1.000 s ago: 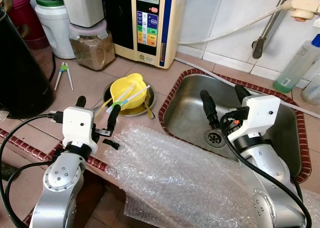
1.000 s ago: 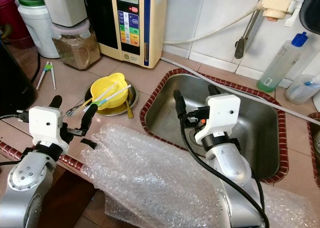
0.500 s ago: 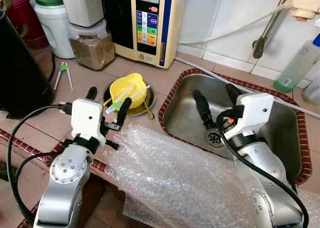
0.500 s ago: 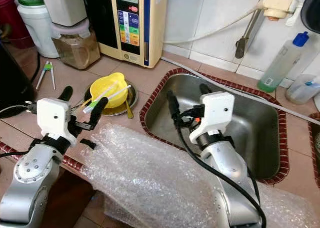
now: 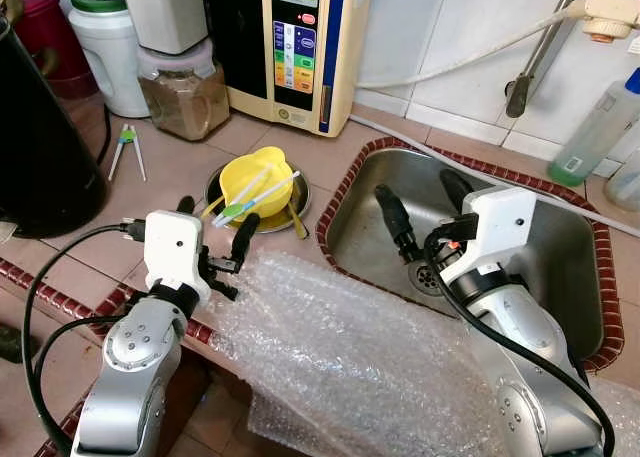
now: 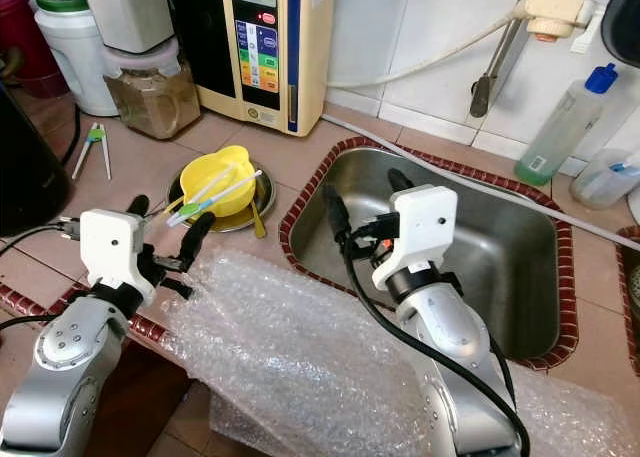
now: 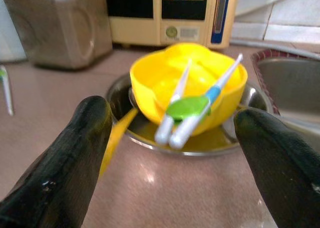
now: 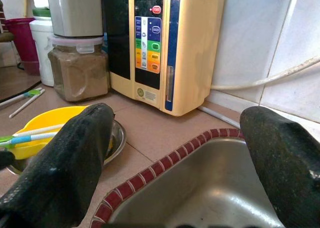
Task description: Kitchen organization
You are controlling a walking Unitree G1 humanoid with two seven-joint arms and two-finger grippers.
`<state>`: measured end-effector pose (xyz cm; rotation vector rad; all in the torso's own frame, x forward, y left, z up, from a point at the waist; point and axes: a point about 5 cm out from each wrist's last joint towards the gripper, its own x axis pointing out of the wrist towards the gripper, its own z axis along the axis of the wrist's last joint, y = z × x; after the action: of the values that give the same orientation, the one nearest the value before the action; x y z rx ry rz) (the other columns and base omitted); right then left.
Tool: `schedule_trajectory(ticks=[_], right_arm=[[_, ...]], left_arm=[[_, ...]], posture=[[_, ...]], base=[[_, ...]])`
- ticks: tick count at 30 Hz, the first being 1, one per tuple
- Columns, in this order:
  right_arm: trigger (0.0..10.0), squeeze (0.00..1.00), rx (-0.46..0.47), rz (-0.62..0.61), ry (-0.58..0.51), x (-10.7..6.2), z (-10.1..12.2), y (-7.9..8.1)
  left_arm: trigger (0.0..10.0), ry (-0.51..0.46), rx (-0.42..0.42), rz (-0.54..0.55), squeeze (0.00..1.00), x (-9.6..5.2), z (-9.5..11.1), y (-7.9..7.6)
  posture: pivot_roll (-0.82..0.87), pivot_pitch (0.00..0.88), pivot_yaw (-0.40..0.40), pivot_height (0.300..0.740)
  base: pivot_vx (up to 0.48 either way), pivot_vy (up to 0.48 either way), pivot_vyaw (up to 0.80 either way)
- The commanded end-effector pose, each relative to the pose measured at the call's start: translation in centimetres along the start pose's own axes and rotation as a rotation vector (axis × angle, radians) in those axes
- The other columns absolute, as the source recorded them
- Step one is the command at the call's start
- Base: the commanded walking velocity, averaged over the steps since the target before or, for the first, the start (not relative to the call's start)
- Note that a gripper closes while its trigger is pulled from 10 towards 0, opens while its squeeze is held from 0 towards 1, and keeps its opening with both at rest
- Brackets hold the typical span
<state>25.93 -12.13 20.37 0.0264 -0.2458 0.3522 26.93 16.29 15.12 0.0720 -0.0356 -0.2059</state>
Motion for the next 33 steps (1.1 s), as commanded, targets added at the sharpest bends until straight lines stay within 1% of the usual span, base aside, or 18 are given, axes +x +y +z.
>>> schedule_trajectory(ticks=[1, 2, 3, 4, 5, 6, 7, 8, 11, 14, 18, 19, 20, 23, 26, 33], right_arm=[[10.0, 0.0, -0.009, 0.015, 0.005, 0.0, 0.1, 0.2], [10.0, 0.0, -0.013, 0.018, 0.006, 0.0, 0.1, 0.2], [10.0, 0.0, -0.017, 0.021, 0.007, -0.1, 0.0, 0.2], [10.0, 0.0, -0.018, 0.022, 0.007, -0.1, 0.0, 0.2], [10.0, 0.0, -0.02, 0.022, 0.008, -0.1, 0.0, 0.3], [10.0, 0.0, -0.02, 0.023, 0.011, -0.2, 0.0, 0.3], [10.0, 0.0, -0.02, 0.023, 0.011, -0.2, 0.0, 0.3], [10.0, 0.0, -0.02, 0.027, 0.013, -0.2, -0.1, 0.3], [10.0, 0.0, -0.004, 0.054, 0.022, -0.2, -0.2, 0.6], [10.0, 0.0, 0.035, 0.151, 0.06, -0.5, -0.6, 1.7], [10.0, 0.0, 0.078, 0.221, 0.098, -1.1, -1.0, 2.5], [10.0, 0.0, 0.078, 0.221, 0.098, -1.1, -1.0, 2.5], [10.0, 0.0, 0.084, 0.247, 0.112, -1.3, -1.1, 2.7], [10.0, 0.0, 0.066, 0.261, 0.12, -1.4, -1.2, 2.7], [10.0, 0.0, 0.023, 0.269, 0.136, -1.7, -1.4, 2.3], [10.0, 0.0, 0.025, 0.325, 0.164, -1.9, -1.5, 2.7]], left_arm=[[10.0, 0.013, -0.015, -0.023, 0.0, 0.2, -0.2, -0.3], [10.0, 0.011, -0.03, -0.031, 0.0, 0.3, -0.2, -0.4], [3.8, 0.009, -0.044, -0.038, 0.0, 0.5, -0.2, -0.5], [3.8, 0.008, -0.059, -0.051, 0.0, 0.7, -0.2, -0.7], [1.3, 0.007, -0.071, -0.061, 0.0, 0.9, -0.1, -0.8], [0.0, 0.007, -0.108, -0.065, 0.0, 1.3, 0.0, -1.0], [0.0, 0.007, -0.108, -0.065, 0.0, 1.3, 0.0, -1.0], [0.0, 0.003, -0.129, -0.065, 0.0, 1.7, 0.1, -1.1], [0.0, -0.004, -0.131, -0.066, 0.0, 2.0, 0.2, -1.2], [0.0, -0.007, -0.134, -0.056, 0.0, 2.3, 0.2, -1.2], [0.0, -0.01, -0.142, -0.032, 0.0, 2.6, 0.2, -1.0], [0.0, -0.01, -0.142, -0.032, 0.0, 2.6, 0.2, -1.0], [0.0, -0.01, -0.15, -0.023, 0.0, 2.8, 0.2, -0.9], [0.0, -0.009, -0.152, -0.018, 0.0, 3.0, 0.2, -0.8], [0.0, -0.006, -0.152, -0.01, 0.0, 3.2, 0.1, -0.8], [0.0, 0.007, -0.167, 0.018, 0.0, 3.2, -0.2, -0.6]], posture=[[0.03, 0.103, -0.063, 0.74], [0.02, 0.101, -0.063, 0.74], [0.02, 0.101, -0.063, 0.74], [0.02, 0.101, -0.063, 0.74], [0.02, 0.101, -0.063, 0.74], [0.02, 0.101, -0.063, 0.74], [0.02, 0.101, -0.063, 0.74], [0.02, 0.101, -0.063, 0.74], [0.02, 0.102, -0.064, 0.74], [0.02, 0.102, -0.064, 0.74], [0.01, 0.102, -0.067, 0.74], [0.01, 0.102, -0.067, 0.74], [0.01, 0.102, -0.067, 0.74], [0.01, 0.103, -0.066, 0.74], [0.01, 0.102, -0.069, 0.74], [0.01, 0.102, -0.069, 0.74]], base=[[0.0, 0.0, 0.0], [0.0, 0.0, 0.0], [0.0, 0.0, 0.0], [0.0, 0.0, 0.0], [0.0, 0.0, 0.0], [0.0, 0.0, 0.0], [0.0, 0.0, 0.0], [0.0, 0.0, 0.0], [0.0, 0.0, 0.0], [0.0, 0.0, 0.0], [0.0, 0.0, 0.0], [0.0, 0.0, 0.0], [0.0, 0.0, 0.0], [0.0, 0.0, 0.0], [0.0, 0.0, 0.0], [0.0, 0.0, 0.0]])
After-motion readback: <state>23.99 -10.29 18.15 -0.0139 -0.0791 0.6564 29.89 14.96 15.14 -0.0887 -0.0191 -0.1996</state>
